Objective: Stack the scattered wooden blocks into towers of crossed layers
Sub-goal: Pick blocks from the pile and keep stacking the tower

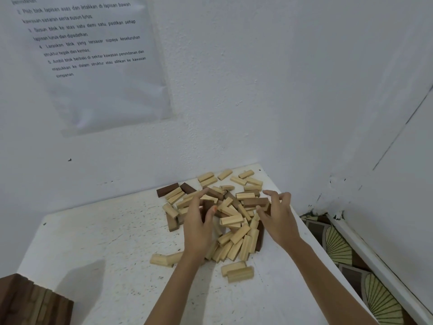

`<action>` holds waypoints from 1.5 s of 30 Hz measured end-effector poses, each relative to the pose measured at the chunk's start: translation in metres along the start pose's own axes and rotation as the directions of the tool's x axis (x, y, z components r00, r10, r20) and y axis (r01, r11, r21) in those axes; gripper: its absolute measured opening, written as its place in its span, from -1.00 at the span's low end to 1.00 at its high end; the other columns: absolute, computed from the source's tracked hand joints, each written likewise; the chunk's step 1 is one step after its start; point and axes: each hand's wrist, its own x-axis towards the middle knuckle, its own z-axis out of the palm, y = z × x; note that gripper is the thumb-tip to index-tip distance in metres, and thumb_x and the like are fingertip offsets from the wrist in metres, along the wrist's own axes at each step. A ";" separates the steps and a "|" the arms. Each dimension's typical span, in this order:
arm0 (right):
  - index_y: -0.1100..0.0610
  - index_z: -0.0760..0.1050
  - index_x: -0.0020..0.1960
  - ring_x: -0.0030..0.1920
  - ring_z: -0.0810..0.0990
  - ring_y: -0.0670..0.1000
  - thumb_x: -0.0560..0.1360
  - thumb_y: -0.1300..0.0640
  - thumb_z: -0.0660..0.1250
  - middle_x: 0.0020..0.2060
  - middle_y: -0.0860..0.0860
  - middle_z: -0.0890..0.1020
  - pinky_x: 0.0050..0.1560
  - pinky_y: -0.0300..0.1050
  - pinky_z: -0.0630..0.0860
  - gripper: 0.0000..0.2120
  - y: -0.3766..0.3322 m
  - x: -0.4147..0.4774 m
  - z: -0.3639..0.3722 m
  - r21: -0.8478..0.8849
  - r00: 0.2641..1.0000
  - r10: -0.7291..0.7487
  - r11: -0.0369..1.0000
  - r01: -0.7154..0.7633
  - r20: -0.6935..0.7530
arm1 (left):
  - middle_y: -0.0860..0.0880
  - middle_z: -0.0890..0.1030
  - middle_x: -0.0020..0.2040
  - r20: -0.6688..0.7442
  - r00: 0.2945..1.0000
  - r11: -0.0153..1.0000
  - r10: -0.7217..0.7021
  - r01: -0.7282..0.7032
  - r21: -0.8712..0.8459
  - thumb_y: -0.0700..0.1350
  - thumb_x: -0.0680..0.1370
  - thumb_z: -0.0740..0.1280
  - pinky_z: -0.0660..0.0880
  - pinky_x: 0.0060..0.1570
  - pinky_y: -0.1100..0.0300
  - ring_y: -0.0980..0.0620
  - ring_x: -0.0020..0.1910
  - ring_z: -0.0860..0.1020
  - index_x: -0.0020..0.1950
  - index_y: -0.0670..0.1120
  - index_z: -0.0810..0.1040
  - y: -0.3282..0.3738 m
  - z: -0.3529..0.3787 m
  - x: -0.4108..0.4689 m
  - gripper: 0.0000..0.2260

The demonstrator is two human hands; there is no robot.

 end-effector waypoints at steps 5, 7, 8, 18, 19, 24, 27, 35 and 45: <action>0.18 0.45 0.33 0.00 0.50 0.09 0.54 0.08 0.36 0.11 0.10 0.34 0.00 -0.07 0.52 -0.60 0.010 0.020 0.005 -0.181 0.990 0.077 0.982 -0.055 0.118 | -0.05 0.42 0.21 0.020 0.999 0.999 0.031 -0.031 0.041 -0.18 0.67 0.11 0.38 0.09 0.47 0.11 0.06 0.52 0.31 0.05 0.45 -0.007 -0.002 0.000 -0.73; 0.18 0.49 0.25 0.05 0.48 0.09 0.53 0.06 0.37 0.12 0.11 0.36 0.03 -0.07 0.51 -0.66 0.011 0.021 0.004 -0.200 0.986 0.082 0.978 -0.052 0.144 | -0.03 0.41 0.19 0.036 0.999 1.000 0.003 -0.003 0.002 -0.18 0.68 0.09 0.40 0.02 0.48 0.08 -0.05 0.55 0.32 0.03 0.45 -0.009 -0.006 -0.005 -0.73; 0.19 0.51 0.19 0.05 0.47 0.08 0.52 0.06 0.38 0.11 0.10 0.37 0.00 -0.09 0.49 -0.70 0.010 0.020 0.003 -0.182 0.987 0.078 0.982 -0.052 0.139 | -0.02 0.42 0.19 0.035 0.999 1.000 -0.008 0.009 -0.023 -0.17 0.68 0.10 0.43 -0.01 0.45 0.11 -0.08 0.55 0.33 0.02 0.45 -0.011 -0.008 -0.006 -0.73; 0.09 0.59 -0.04 -0.34 0.44 -0.20 0.41 0.21 0.51 -0.33 -0.09 0.53 -0.27 -0.41 0.35 -0.83 -0.034 -0.020 -0.020 0.455 0.993 0.100 0.883 -0.115 0.056 | 0.00 0.59 0.08 0.025 0.995 0.982 -0.099 0.101 -0.159 -0.18 0.64 0.21 0.45 -0.20 0.42 0.09 -0.13 0.50 0.21 -0.01 0.53 -0.002 -0.034 -0.030 -0.80; 0.07 0.59 -0.02 -0.30 0.46 -0.21 0.41 0.20 0.50 -0.27 -0.08 0.57 -0.23 -0.42 0.37 -0.83 -0.042 -0.027 -0.023 0.514 0.991 0.122 0.847 -0.136 0.061 | 0.00 0.59 0.07 0.026 0.994 0.979 -0.108 0.111 -0.168 -0.19 0.64 0.21 0.45 -0.21 0.42 0.09 -0.13 0.50 0.19 0.01 0.54 -0.001 -0.037 -0.036 -0.80; 0.09 0.62 0.06 -0.39 0.39 -0.19 0.42 0.17 0.47 -0.42 -0.17 0.46 -0.32 -0.37 0.41 -0.78 -0.079 -0.066 -0.033 0.798 0.951 0.236 0.524 -0.297 0.200 | -0.07 0.55 -0.07 -0.004 0.983 0.947 -0.183 0.175 -0.271 -0.19 0.65 0.20 0.46 -0.22 0.39 0.02 -0.17 0.52 0.18 0.04 0.55 0.000 -0.055 -0.065 -0.79; 0.13 0.63 0.08 -0.43 0.31 -0.10 0.39 0.01 0.43 -0.43 -0.02 0.37 -0.41 -0.29 0.31 -0.68 -0.099 -0.092 -0.030 0.829 0.921 0.203 0.403 -0.387 0.332 | -0.05 0.52 -0.10 0.025 0.978 0.940 -0.209 0.208 -0.270 -0.17 0.64 0.21 0.44 -0.17 0.40 0.05 -0.12 0.52 0.22 0.03 0.52 -0.003 -0.065 -0.081 -0.79; 0.11 0.57 0.11 -0.36 0.49 -0.10 0.49 -0.01 0.38 -0.14 0.18 0.62 -0.43 -0.34 0.37 -0.73 -0.126 -0.146 0.011 0.711 0.844 0.199 0.464 -0.528 0.498 | 0.10 0.56 0.19 0.136 0.960 0.947 -0.246 0.267 -0.177 -0.20 0.64 0.23 0.40 -0.04 0.50 0.25 0.13 0.51 0.26 0.11 0.48 -0.004 -0.092 -0.124 -0.73; 0.10 0.63 -0.07 -0.15 0.58 -0.07 0.52 0.13 0.39 -0.20 -0.05 0.65 -0.12 -0.19 0.50 -0.94 -0.137 -0.179 0.043 0.542 0.857 0.094 0.738 -0.401 0.507 | 0.11 0.60 0.10 0.078 0.933 0.918 -0.352 0.360 -0.165 -0.20 0.63 0.25 0.40 0.00 0.51 0.19 0.16 0.51 0.29 0.06 0.45 -0.023 -0.116 -0.162 -0.73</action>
